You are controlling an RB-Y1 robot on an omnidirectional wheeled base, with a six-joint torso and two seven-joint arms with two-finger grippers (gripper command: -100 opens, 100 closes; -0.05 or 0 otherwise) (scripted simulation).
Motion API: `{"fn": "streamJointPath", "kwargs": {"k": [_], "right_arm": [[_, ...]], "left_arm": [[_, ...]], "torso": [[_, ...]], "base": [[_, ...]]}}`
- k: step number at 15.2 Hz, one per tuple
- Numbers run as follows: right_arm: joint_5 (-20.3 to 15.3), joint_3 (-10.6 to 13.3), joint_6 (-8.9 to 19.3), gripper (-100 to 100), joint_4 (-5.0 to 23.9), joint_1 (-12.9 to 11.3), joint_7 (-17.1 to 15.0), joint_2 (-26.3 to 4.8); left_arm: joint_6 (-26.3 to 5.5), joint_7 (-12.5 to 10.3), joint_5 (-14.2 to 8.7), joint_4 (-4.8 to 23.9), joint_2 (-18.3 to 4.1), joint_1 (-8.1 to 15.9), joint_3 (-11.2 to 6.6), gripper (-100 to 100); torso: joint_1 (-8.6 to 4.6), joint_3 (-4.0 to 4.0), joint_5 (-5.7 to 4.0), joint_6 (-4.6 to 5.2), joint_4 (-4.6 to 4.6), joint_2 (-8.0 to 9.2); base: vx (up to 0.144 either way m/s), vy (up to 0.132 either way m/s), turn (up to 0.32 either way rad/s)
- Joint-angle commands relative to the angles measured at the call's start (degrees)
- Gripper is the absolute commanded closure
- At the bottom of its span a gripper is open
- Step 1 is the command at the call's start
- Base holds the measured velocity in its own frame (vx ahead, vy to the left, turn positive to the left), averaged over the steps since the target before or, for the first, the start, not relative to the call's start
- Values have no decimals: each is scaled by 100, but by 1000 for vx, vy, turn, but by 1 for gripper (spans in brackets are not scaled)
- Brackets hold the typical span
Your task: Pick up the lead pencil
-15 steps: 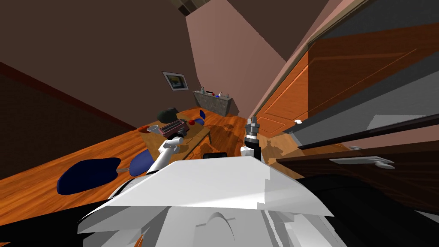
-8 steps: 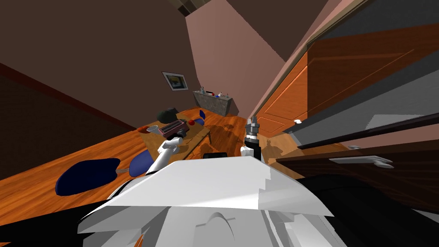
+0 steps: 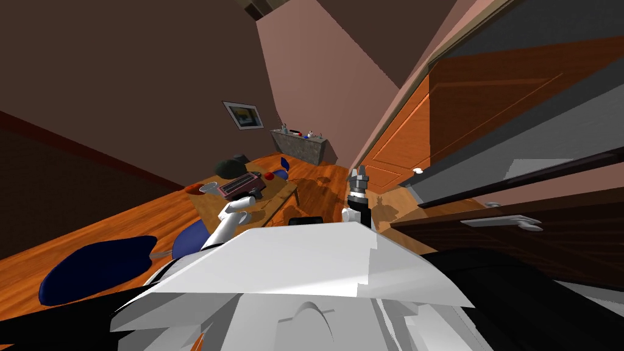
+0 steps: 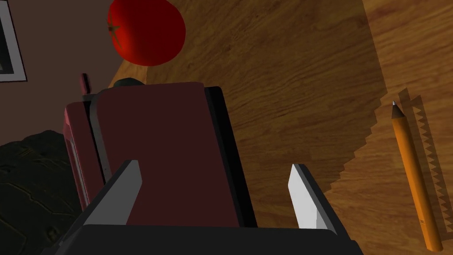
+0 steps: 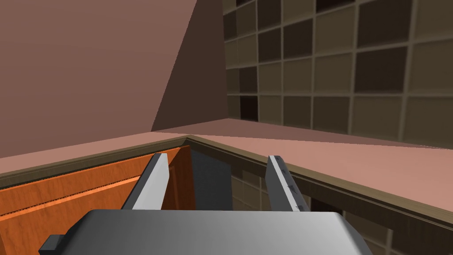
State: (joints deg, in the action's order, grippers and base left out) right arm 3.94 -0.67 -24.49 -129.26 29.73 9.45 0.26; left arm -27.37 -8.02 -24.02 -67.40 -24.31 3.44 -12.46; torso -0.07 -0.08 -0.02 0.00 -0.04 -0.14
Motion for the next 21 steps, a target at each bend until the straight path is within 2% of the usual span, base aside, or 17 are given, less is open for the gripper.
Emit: {"fn": "streamJointPath", "kwargs": {"k": [1,3,4,6,9,10,11,12,13,15,16,17,18,19,20,21], "right_arm": [[0,0,0,0,0,0,0,0],[0,0,0,0,0,0,0,0],[0,0,0,0,0,0,0,0],[0,0,0,0,0,0,0,0],[0,0,0,0,0,0,0,0],[0,0,0,0,0,0,0,0],[0,0,0,0,0,0,0,0],[0,0,0,0,0,0,0,0],[0,0,0,0,0,0,0,0],[0,0,0,0,0,0,0,0],[0,0,0,0,0,0,0,0],[0,0,0,0,0,0,0,0],[0,0,0,0,0,0,0,0],[0,0,0,0,0,0,0,0],[0,0,0,0,0,0,0,0],[0,0,0,0,0,0,0,0]], "left_arm": [[-165,-66,-59,118,-26,21,-42,-100],[-461,-180,-177,263,-86,15,-129,-100],[-467,-180,-177,263,-86,15,-129,-100],[-756,-301,-301,418,-149,10,-221,-100],[-954,-364,-365,498,-181,7,-268,-100],[-1122,-428,-430,580,-213,4,-317,-100],[-1122,-428,-430,580,-213,4,-317,-100],[-1292,-493,-495,663,-245,1,-365,-100],[-1292,-493,-495,663,-245,1,-365,-100],[-1602,-623,-626,832,-309,-5,-463,-100],[-1636,-623,-626,832,-309,-5,-463,-100],[-1808,-688,-692,917,-341,-8,-512,-100],[-1808,-688,-692,917,-341,-8,-512,-100],[-1979,-753,-756,1003,-372,-11,-561,-100],[-1979,-753,-756,1003,-372,-11,-561,-100],[-2148,-818,-821,1089,-404,-14,-609,-100]], "torso": [[0,0,0,0,0,0],[0,0,0,0,0,0],[-1,-1,0,1,0,-3],[-1,-1,-1,-1,0,-1],[0,0,0,-1,0,-1],[1,1,0,-1,0,1],[2,1,0,0,0,1],[2,1,0,-1,0,2],[1,1,0,-1,0,2],[-1,1,-1,0,1,2],[-1,0,0,1,0,-1],[-1,-1,0,-1,0,-2],[-1,-2,0,0,0,-3],[-1,-1,0,-1,0,-1],[-1,0,0,0,0,0],[-1,1,0,-1,0,2]], "base": [[43,1,-62],[48,-3,-76],[52,-4,-77],[46,-5,-84],[42,3,-64],[40,7,-65],[37,6,-55],[40,3,-68],[37,0,-54],[46,-2,-103],[52,1,-78],[49,1,-66],[43,2,-49],[41,2,-64],[36,1,-55],[36,1,-76]]}}
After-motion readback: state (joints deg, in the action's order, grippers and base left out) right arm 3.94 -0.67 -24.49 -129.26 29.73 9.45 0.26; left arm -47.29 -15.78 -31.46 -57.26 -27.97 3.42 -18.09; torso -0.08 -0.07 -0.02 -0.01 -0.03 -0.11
